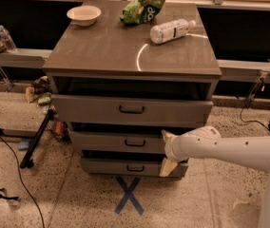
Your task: Open middle drawer
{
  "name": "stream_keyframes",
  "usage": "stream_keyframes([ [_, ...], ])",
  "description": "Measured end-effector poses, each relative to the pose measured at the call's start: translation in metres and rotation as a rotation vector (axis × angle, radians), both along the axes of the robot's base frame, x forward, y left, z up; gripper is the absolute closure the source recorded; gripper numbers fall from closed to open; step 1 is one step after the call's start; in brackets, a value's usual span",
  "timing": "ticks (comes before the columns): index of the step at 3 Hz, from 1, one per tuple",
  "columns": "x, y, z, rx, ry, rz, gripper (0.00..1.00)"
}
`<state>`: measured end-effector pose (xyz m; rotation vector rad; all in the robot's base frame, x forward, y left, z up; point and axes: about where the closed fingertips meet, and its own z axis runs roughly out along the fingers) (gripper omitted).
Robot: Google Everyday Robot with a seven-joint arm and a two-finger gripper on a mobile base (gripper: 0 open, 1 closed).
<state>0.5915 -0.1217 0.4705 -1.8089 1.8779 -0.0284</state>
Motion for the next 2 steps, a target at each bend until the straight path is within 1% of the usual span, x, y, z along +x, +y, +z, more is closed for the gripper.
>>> stream_keyframes([
  [1,0.0289,-0.0051,-0.0314,-0.007,0.000,-0.019,0.00],
  [2,0.0377,-0.0071,-0.0395,-0.010,-0.004,-0.025,0.00],
])
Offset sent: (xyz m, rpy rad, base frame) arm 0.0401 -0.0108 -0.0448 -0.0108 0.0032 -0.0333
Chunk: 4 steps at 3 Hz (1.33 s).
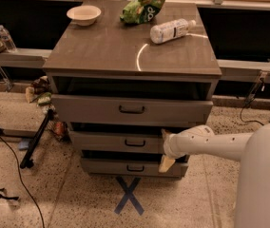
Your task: Open middle drawer
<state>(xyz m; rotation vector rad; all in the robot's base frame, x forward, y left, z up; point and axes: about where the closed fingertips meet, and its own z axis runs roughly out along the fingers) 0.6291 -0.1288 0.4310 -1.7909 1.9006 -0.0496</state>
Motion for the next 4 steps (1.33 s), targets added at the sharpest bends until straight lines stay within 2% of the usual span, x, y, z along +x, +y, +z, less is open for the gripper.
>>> stream_keyframes([
  [1,0.007,0.001,-0.004,0.007,-0.009,-0.007,0.15],
  [2,0.008,0.003,-0.008,0.019,-0.002,-0.005,0.38],
  [3,-0.001,0.001,-0.006,0.017,0.024,0.007,0.61],
  [4,-0.023,-0.003,0.008,-0.014,0.075,0.039,0.85],
])
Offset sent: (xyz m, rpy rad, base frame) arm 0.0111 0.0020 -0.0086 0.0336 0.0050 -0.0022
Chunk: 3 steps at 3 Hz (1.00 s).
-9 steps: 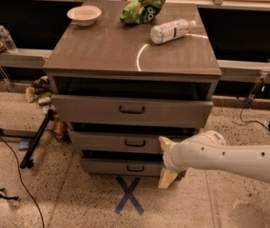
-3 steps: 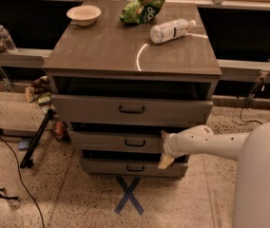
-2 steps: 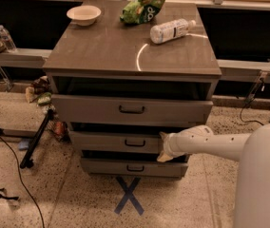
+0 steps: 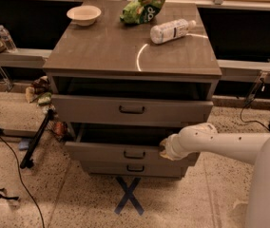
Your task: Open middle drawer
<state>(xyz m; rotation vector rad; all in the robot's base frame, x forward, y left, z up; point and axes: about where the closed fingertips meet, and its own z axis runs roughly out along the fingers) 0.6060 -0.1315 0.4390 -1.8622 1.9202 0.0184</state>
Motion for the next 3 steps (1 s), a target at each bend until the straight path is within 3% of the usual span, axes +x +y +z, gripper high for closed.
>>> stream_keyframes([
  [1,-0.011,0.002,0.007,-0.008,0.027,0.008,1.00],
  [3,-0.023,0.004,0.021,-0.033,0.067,0.016,0.51],
])
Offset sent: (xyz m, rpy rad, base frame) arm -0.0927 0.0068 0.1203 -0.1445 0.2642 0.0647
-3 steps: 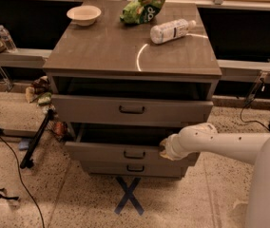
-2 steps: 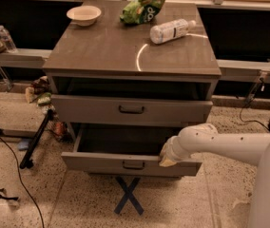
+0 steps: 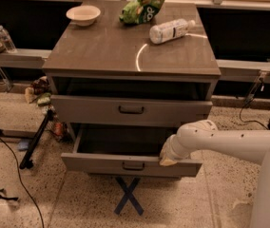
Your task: Open middle drawer
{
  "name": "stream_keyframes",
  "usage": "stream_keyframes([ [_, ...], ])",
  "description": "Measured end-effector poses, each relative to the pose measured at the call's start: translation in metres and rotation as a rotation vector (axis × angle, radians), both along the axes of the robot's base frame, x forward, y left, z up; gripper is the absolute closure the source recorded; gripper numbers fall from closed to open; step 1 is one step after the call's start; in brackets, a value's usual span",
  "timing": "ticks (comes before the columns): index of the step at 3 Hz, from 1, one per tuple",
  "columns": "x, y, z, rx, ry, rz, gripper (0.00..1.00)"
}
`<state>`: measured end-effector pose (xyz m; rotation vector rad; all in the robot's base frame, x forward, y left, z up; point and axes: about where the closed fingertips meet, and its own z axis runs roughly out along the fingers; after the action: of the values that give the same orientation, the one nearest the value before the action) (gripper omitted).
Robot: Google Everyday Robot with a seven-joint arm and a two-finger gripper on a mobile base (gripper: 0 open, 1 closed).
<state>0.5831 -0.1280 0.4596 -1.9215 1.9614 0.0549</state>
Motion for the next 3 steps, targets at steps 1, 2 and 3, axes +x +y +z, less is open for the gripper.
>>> stream_keyframes([
  [1,-0.016,0.003,0.016,-0.028,0.060,0.016,0.27],
  [2,-0.038,0.006,0.036,-0.070,0.141,0.035,0.04],
  [3,-0.049,0.008,0.044,-0.090,0.181,0.044,0.00],
])
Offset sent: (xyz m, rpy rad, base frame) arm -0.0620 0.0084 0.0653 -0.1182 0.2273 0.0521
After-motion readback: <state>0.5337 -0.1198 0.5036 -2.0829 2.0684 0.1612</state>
